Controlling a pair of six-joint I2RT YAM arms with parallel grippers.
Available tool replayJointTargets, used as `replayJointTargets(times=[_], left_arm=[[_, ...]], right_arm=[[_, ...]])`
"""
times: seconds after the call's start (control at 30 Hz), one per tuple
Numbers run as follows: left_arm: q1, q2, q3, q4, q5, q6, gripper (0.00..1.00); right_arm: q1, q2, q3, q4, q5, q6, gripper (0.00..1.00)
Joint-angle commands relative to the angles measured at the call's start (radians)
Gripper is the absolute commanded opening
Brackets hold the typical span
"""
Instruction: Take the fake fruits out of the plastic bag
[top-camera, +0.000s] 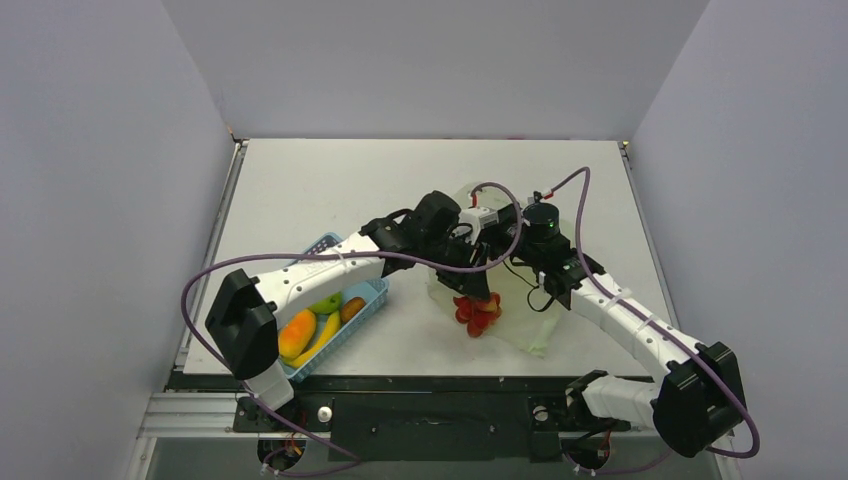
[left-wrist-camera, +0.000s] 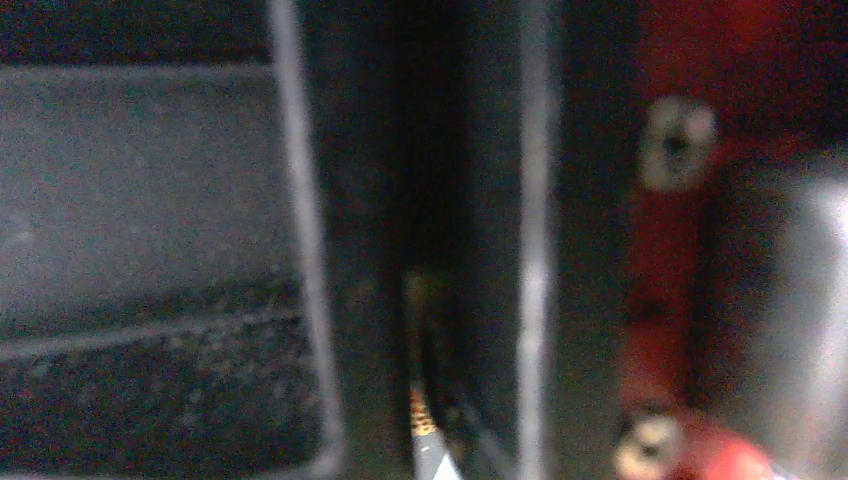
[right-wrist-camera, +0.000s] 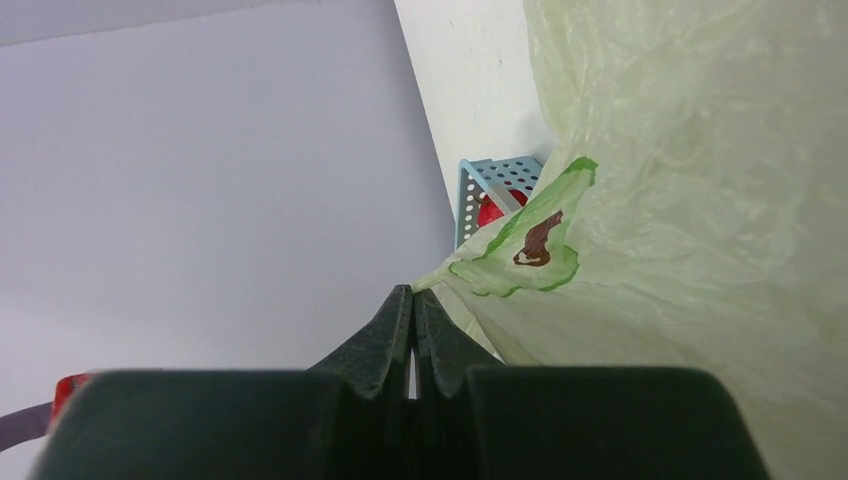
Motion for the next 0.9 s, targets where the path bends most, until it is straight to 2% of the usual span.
replayJointTargets(times=[0.0, 0.13, 0.2, 0.4, 0.47, 0.63, 0.77, 0.87], left_arm=[[-0.034, -0.023, 0.063, 0.005, -0.037, 0.119, 0.2], [-0.073, 0.0, 0.087, -0.005, 0.029, 0.163, 0.19], [-0.081, 0.024, 0.093, -0.018, 0.038, 0.179, 0.15], [-0.088, 0.064, 0.069, -0.059, -0.086, 0.219, 0.02], [-0.089, 0.058, 0.054, -0.053, -0.105, 0.229, 0.01], [-0.094, 0.011, 0.069, -0.046, -0.115, 0.21, 0.01], [-0.097, -0.047, 0.098, -0.065, -0.097, 0.213, 0.01], [-0.102, -0.096, 0.095, -0.063, -0.026, 0.229, 0.01]], right_arm=[[0.02, 0.008, 0.042, 0.1, -0.051, -0.002, 0.0], [0.01, 0.07, 0.108, 0.122, -0.051, 0.034, 0.0], [0.011, 0.103, 0.159, 0.135, -0.059, 0.059, 0.0], [-0.036, 0.125, 0.203, 0.225, -0.055, 0.188, 0.0], [-0.06, 0.124, 0.209, 0.23, -0.037, 0.191, 0.0], [-0.108, 0.192, 0.315, 0.027, -0.009, -0.01, 0.0], [-0.141, 0.262, 0.327, -0.027, -0.041, -0.11, 0.0], [-0.16, 0.293, 0.337, -0.045, -0.083, -0.161, 0.0]])
